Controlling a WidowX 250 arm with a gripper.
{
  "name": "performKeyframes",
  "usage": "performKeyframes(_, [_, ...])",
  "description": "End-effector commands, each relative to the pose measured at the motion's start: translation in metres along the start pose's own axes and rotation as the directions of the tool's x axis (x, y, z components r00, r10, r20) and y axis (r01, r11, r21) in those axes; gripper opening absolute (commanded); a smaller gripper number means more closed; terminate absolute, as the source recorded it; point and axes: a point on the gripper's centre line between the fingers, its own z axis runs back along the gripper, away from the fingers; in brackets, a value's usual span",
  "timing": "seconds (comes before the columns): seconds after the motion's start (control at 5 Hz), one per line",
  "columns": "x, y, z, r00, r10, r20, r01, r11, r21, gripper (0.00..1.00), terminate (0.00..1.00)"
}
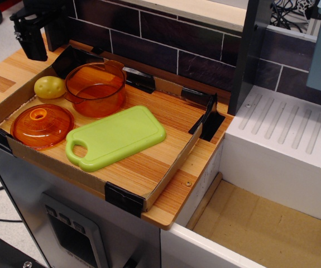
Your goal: Put potato in pot
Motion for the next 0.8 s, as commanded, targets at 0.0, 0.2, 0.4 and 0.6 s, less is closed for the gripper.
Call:
performKeyframes(0.0, [-0.016, 0.016, 0.006, 0.997, -0.062, -0.049, 0.064, 0.997, 0.036, 1.0, 0.0])
performKeyframes(0.2, [-0.015, 0.014, 0.002, 0.996, -0.087, -0.023, 0.089, 0.995, 0.053, 1.0, 0.0])
performKeyframes(0.4, [-0.014, 0.012, -0.002, 0.994, -0.106, -0.005, 0.106, 0.994, 0.038, 1.0, 0.0])
performKeyframes(0.6, [-0.013, 0.006, -0.007, 0.991, -0.128, 0.023, 0.127, 0.991, 0.048, 1.0, 0.0])
